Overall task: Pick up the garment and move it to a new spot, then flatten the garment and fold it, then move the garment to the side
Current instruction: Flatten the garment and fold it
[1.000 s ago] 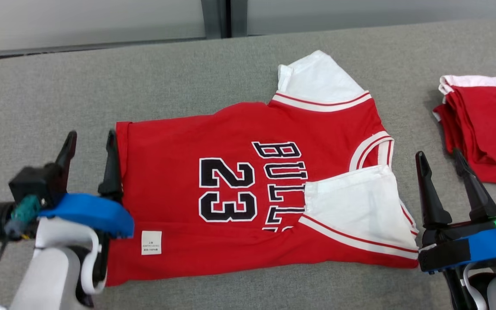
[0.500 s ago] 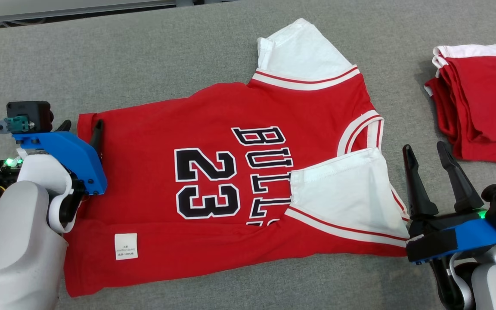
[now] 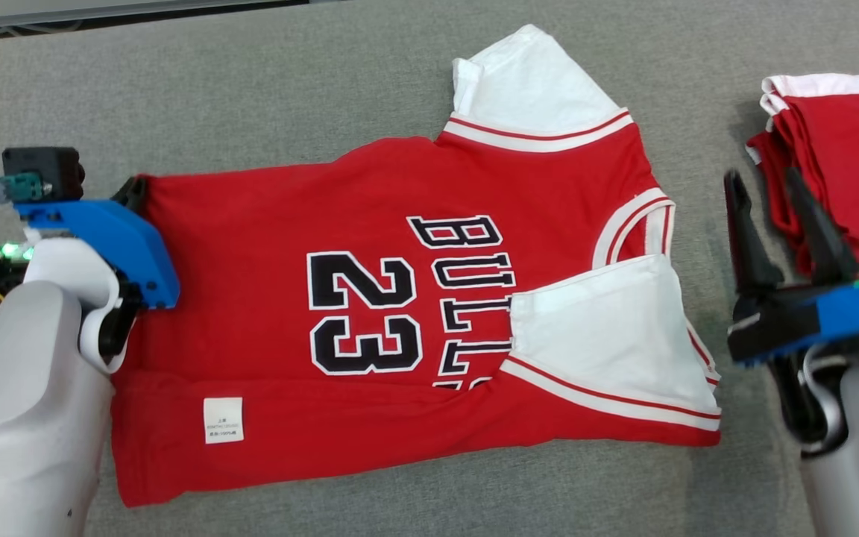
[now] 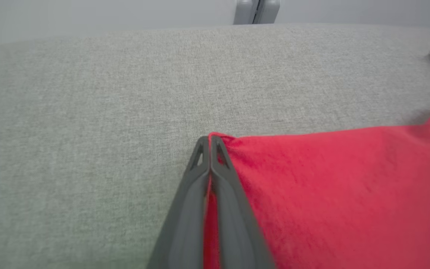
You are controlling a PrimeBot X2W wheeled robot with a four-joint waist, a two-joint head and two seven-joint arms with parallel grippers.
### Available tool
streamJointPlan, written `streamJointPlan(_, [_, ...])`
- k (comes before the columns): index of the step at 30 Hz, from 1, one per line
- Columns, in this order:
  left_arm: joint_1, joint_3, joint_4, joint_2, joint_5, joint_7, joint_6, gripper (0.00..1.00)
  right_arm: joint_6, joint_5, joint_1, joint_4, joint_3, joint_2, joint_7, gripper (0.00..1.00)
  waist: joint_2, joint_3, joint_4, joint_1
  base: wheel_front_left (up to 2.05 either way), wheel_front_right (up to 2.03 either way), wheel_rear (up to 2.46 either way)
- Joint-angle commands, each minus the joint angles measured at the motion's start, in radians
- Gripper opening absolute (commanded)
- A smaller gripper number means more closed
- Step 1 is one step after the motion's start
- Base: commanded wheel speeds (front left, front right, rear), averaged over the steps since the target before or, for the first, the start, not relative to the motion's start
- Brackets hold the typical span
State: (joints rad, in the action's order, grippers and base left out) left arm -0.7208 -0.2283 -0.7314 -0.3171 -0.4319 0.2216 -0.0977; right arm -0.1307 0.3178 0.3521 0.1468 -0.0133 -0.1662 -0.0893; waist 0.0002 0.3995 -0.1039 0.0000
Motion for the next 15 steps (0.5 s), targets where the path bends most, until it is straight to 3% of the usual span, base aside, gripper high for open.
streamJointPlan(1, [-0.032,-0.006,0.001,0.005,0.006,-0.013,-0.001,0.00,0.000,0.016,0.065,0.036,0.013,-0.023,0.005,1.00,-0.0002,0.013,0.015,0.0000,0.00,0.00,0.00])
streamJointPlan(6, [-0.105,-0.041,0.016,0.048,0.020,-0.040,-0.007,0.00,0.000,0.089,0.307,0.248,0.067,-0.097,0.030,1.00,-0.0002,0.081,0.088,0.0000,0.00,0.00,0.00])
streamJointPlan(15, [-0.195,-0.094,0.018,0.117,0.028,-0.085,-0.017,0.00,0.000,0.132,0.640,0.542,0.220,-0.169,0.108,1.00,-0.0002,0.191,0.194,0.0000,0.00,0.00,0.00])
